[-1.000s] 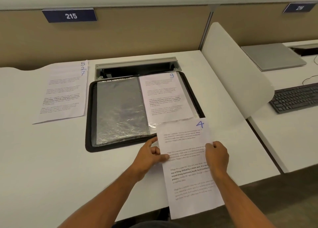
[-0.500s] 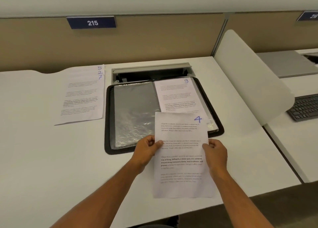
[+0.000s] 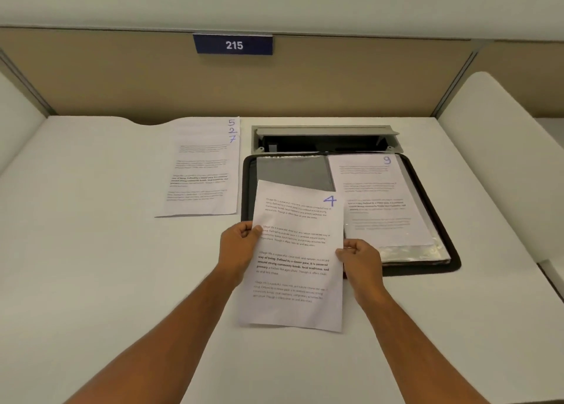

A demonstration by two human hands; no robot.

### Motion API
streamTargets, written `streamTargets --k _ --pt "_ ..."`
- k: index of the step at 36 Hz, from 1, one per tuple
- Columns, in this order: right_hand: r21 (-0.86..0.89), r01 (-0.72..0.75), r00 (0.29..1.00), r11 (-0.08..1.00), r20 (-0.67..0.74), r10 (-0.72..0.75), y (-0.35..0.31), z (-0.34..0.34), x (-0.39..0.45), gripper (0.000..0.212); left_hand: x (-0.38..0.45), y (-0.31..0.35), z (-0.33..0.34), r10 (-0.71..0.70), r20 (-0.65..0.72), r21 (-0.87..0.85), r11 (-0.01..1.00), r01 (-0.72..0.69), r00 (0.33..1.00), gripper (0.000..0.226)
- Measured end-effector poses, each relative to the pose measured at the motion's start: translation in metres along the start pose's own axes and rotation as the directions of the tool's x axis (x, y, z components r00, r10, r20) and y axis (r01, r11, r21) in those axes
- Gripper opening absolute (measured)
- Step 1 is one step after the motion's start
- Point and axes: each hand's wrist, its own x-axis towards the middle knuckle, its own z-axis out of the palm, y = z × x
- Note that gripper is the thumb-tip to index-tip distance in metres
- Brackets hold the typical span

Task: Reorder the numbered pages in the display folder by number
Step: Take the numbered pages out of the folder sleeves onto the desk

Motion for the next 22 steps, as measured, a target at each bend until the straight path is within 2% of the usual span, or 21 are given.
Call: streamTargets --k 10,15,22 --pt "-0.148 0.077 0.995 0.986 0.077 -0.066 -0.034 0.095 0.020 0.012 0.064 0.009 -0.082 -0.035 -0.086 0.050 0.998 0.040 0.996 0.018" --pt "-0.230 0.116 0.991 0.966 0.099 -0.096 -0.059 0.144 0.035 0.007 0.099 0.013 -0.119 -0.011 -0.194 0.030 0.999 0.017 0.981 0.008" --pt "-0.265 0.157 0.983 0.951 0.132 -0.126 -0.092 0.206 0.059 0.006 0.149 0.021 -0.159 0.027 -0.348 0.083 0.997 0.002 0.937 0.012"
